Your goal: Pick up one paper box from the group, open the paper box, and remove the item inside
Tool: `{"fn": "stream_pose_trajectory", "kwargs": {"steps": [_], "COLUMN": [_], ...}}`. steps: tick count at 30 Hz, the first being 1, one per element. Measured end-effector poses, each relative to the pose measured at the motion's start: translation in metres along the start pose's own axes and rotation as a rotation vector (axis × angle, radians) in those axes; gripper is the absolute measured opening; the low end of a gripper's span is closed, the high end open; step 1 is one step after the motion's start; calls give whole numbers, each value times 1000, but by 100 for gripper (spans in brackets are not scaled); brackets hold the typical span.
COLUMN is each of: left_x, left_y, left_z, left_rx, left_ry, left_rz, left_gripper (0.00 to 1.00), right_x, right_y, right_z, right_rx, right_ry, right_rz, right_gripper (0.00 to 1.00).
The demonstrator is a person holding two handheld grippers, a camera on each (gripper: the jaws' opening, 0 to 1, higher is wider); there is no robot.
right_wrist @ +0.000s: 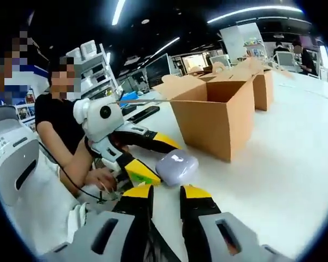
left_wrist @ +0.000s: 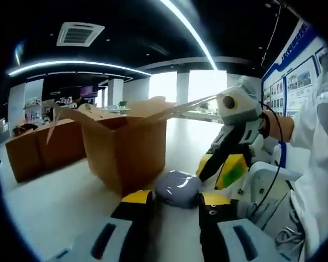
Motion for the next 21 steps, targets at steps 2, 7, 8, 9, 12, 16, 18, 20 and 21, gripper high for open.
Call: {"fn": "stream_pose_trajectory", "kwargs": {"steps": [2,7,8,9,12,16,18,20,21], "left_x": [0,2,5,9,28,38,43,44,44], "left_y": [-2,-7,-8,-9,-23,-38,-46,-57,-63], "left_z": [4,33,41,47,76,97,104,109,112], "left_rx": [-10,-32,-26,-24,-66,-88,-82,-88,-97], "left_ry": [-1,3,-16,-36,-143,-217,-261,-291,-298], "left_rz": [0,20,29,31,36,21,30,6,3], "left_gripper": [39,44,44,44,45,46,46,47,47], "right_x": [2,0,-2,-3,-7,-12,-13,-14,-14], "right_y": [-1,-9,-11,-12,-18,-35,-43,-56,-63], "right_z": [3,25,31,34,54,75,83,92,96], "right_rx": [0,-65,-86,-100,-159,-229,-255,-299,-330], "right_ry": [1,51,71,83,110,174,196,242,272], "right_rz": [-6,-4,3,4,-2,40,58,97,131], "right_gripper": [21,22,23,23,25,26,26,26,26]}}
Point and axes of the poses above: the point that each gripper's makers call its tool centre point, and the gripper's own axes: z roughly backward along the fingers, x roughly to its left, y roughly out of its underside, the point moved 8 cm from there along z, roughly backward along the fingers, and after that the axes turned 2 degrees about -z, right-handed, at the moved point
